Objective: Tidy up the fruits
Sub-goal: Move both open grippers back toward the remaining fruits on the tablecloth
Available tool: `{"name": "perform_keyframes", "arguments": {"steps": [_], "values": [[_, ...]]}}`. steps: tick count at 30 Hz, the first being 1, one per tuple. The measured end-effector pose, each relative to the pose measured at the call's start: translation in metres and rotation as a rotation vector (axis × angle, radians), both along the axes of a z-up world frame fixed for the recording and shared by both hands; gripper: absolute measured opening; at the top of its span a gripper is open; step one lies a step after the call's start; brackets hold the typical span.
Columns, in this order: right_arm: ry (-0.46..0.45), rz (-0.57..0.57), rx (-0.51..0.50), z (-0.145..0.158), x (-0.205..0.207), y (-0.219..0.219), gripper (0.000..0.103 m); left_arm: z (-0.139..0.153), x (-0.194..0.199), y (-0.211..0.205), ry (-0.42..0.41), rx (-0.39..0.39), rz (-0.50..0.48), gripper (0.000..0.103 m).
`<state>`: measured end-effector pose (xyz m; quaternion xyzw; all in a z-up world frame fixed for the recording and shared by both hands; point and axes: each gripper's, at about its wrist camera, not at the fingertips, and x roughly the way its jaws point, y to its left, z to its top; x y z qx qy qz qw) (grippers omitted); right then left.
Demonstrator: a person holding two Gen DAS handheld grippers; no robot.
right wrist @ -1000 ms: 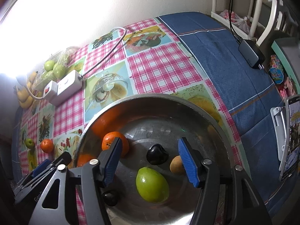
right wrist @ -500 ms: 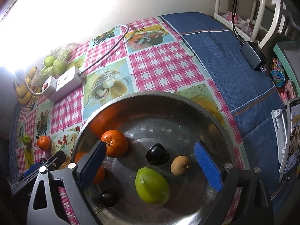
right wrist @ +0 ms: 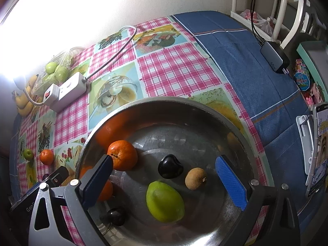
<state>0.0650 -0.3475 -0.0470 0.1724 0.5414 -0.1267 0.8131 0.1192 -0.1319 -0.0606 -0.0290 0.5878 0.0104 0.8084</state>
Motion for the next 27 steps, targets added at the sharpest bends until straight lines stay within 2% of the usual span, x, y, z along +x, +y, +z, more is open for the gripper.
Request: {"name": "perform_keyframes", "arguments": {"steps": [8,16,27], "values": [[-0.009,0.013,-0.003,0.007,-0.007,0.011,0.1,0.016,-0.005,0.016,-0.029,0.0,0.01,0.103],[-0.023,0.029,0.038,0.011,-0.012,0.027,0.1,0.031,-0.008,0.049,-0.049,0.026,0.033,0.103],[-0.046,0.127,0.055,0.017,-0.009,0.071,0.1,0.041,-0.014,0.09,-0.053,-0.009,0.101,0.103]]}}
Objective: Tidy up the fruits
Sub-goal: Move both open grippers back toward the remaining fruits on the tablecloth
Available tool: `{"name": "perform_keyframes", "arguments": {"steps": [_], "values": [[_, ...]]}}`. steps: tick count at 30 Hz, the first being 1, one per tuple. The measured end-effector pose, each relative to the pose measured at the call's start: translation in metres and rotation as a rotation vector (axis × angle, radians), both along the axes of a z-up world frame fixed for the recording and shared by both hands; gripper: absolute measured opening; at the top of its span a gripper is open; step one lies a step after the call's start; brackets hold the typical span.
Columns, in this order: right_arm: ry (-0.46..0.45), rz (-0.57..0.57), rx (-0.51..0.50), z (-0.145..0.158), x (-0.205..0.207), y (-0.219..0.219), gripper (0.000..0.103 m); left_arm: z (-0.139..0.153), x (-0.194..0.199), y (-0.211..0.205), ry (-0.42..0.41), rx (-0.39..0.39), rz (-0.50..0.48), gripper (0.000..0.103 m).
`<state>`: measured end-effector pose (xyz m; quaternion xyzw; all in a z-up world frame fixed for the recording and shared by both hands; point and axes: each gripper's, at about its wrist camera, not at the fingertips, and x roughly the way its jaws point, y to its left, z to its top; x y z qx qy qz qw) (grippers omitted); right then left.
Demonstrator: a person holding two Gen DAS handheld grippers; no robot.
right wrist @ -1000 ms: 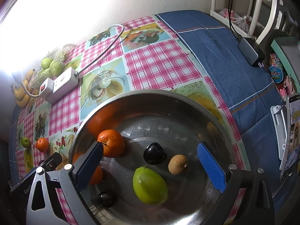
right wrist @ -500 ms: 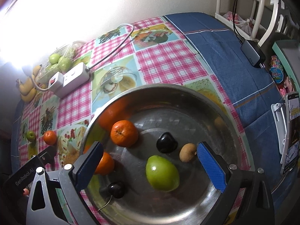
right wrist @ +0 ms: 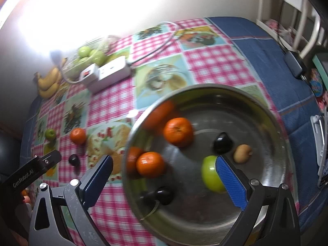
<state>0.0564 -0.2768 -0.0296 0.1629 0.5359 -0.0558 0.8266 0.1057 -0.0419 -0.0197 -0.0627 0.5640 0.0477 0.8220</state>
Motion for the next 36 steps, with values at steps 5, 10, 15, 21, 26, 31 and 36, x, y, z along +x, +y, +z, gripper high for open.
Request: {"name": "perform_keyframes", "arguments": {"steps": [5,10,15,21,26,31,36], "values": [[-0.031,0.068,0.026,0.002,0.006,0.025,0.1,0.007,-0.002,0.015,-0.015,-0.013,0.025,0.103],[-0.041,0.126,0.025,0.004,0.012,0.051,0.1,0.011,-0.003,0.03,-0.025,-0.035,0.057,0.103],[-0.066,0.168,0.04,0.006,0.017,0.067,0.1,0.013,-0.003,0.042,-0.029,-0.051,0.083,0.103],[-0.069,0.195,0.072,0.003,0.018,0.076,0.1,0.015,-0.004,0.052,-0.031,-0.068,0.109,0.103],[-0.01,0.24,0.098,-0.007,0.017,0.091,0.1,0.013,-0.006,0.06,-0.019,-0.078,0.128,0.103],[0.038,0.279,0.102,-0.011,0.012,0.1,0.1,0.001,-0.006,0.06,0.031,-0.063,0.121,0.103],[0.111,0.292,0.098,-0.022,0.008,0.104,0.1,-0.013,-0.007,0.06,0.09,-0.07,0.12,0.103]]}}
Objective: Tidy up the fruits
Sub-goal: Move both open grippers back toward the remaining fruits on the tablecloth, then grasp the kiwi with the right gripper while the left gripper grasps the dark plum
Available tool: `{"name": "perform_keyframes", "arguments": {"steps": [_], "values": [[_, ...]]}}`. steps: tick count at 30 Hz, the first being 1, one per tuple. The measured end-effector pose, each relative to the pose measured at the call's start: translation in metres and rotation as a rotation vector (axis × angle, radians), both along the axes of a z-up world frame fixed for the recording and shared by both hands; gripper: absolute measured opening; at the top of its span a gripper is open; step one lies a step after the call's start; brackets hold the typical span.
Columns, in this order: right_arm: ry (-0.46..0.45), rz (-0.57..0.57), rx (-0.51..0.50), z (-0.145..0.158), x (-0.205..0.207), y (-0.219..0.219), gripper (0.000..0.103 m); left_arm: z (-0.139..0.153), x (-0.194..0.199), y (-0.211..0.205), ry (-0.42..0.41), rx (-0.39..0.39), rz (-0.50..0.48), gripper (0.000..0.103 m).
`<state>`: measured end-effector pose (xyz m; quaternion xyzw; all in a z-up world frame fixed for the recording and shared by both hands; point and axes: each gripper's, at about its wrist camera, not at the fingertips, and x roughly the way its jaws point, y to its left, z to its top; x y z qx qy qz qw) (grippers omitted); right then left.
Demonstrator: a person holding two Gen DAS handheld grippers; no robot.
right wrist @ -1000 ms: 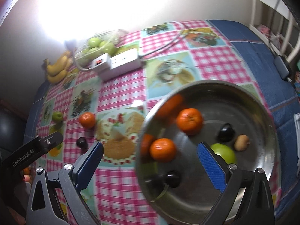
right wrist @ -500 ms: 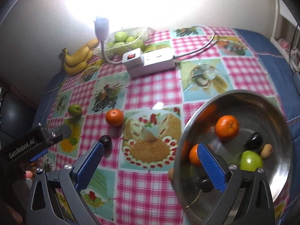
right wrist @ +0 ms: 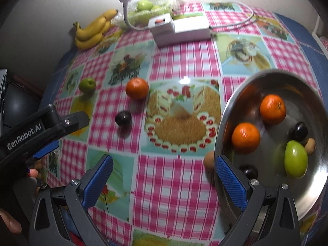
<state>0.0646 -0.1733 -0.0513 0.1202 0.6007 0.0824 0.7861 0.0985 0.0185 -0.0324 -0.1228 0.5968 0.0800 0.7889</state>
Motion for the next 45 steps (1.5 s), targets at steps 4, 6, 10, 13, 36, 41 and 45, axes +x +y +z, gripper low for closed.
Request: {"name": "perform_keyframes", "arguments": {"steps": [4,6,10,13,36,41,45], "values": [[0.015,0.025,-0.022,-0.001,-0.003,0.003,0.1,-0.001,-0.001,0.002,0.003,-0.012,0.002,0.103],[0.022,0.034,-0.023,-0.001,-0.004,0.005,0.1,0.001,-0.001,0.003,-0.001,-0.011,0.005,0.103],[0.039,0.054,-0.008,-0.003,-0.006,0.012,0.1,0.002,-0.001,0.003,0.015,0.024,0.017,0.103],[0.052,0.069,-0.018,-0.005,-0.008,0.015,0.1,0.002,-0.001,0.002,0.018,0.026,0.013,0.103],[0.071,0.021,-0.098,-0.015,-0.001,0.0,0.093,-0.012,0.003,-0.003,0.058,0.046,0.013,0.103],[0.065,0.013,-0.152,-0.018,0.001,-0.001,0.079,-0.015,0.004,-0.004,0.065,0.04,0.01,0.103],[0.051,0.009,-0.184,-0.018,0.003,-0.002,0.072,-0.017,0.005,-0.005,0.067,0.036,0.009,0.103]]}}
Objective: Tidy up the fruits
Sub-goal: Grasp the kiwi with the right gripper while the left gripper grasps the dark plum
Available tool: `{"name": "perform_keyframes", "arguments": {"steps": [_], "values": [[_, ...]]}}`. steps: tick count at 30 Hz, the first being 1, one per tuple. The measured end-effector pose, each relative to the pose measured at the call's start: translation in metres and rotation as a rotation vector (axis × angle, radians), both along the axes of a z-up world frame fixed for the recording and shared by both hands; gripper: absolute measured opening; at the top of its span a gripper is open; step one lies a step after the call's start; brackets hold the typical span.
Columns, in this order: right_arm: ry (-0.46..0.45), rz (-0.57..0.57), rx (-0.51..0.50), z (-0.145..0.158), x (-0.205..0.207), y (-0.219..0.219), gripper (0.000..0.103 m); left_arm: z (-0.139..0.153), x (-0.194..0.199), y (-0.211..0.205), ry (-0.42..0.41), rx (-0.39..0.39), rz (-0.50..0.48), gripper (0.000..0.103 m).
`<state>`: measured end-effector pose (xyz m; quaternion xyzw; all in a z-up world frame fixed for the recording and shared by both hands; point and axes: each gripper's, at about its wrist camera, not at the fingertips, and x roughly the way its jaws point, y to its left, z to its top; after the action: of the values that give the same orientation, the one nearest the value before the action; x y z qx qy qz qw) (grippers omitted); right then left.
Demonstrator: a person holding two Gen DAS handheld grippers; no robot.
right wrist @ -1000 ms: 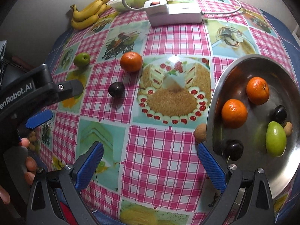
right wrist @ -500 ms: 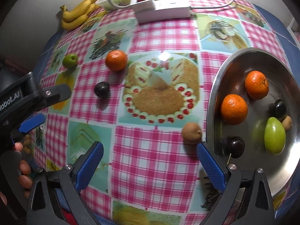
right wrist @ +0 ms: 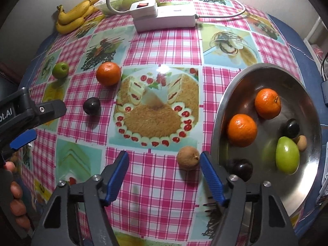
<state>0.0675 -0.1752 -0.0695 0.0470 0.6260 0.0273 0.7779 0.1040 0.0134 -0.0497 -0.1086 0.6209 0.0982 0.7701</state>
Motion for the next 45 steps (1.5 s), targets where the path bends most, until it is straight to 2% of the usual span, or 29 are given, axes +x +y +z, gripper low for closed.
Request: {"name": "perform_keyframes", "arguments": {"steps": [4,9,13,18,23,27,31,32,37,38,41,45], "values": [[-0.005,0.013,-0.016,-0.001,0.001,0.003,0.071,-0.004,0.002,0.0,0.009,0.008,0.011,0.103],[0.002,0.025,-0.005,-0.004,0.003,0.007,0.062,-0.007,0.004,0.001,0.014,0.012,0.015,0.103],[0.013,0.022,0.008,-0.009,0.005,0.007,0.061,-0.01,0.005,0.002,0.02,0.007,0.017,0.103],[0.022,0.019,0.018,-0.013,0.008,0.008,0.045,-0.012,0.007,0.003,0.023,0.005,0.016,0.103],[0.023,0.02,0.009,-0.013,0.007,0.008,0.045,-0.019,0.011,0.003,0.031,-0.018,0.009,0.103],[0.03,0.011,-0.004,-0.017,0.008,0.007,0.034,-0.022,0.013,0.0,0.031,-0.037,-0.011,0.102],[0.029,0.006,0.006,-0.017,0.009,0.003,0.03,-0.024,0.015,-0.006,0.026,-0.058,-0.042,0.101],[0.029,0.01,0.0,-0.017,0.008,0.003,0.026,-0.025,0.016,-0.008,0.026,-0.059,-0.049,0.101],[0.02,0.002,0.008,-0.015,0.01,0.0,0.026,-0.031,0.02,-0.012,0.026,-0.064,-0.072,0.098],[0.013,-0.004,0.014,-0.013,0.011,-0.001,0.026,-0.032,0.021,-0.014,0.012,-0.088,-0.091,0.098],[-0.007,-0.024,0.033,-0.006,0.017,-0.006,0.026,-0.034,0.026,-0.02,0.004,-0.074,-0.115,0.092],[-0.034,-0.037,0.035,0.002,0.022,-0.011,0.026,-0.042,0.034,-0.028,0.003,-0.07,-0.141,0.077]]}}
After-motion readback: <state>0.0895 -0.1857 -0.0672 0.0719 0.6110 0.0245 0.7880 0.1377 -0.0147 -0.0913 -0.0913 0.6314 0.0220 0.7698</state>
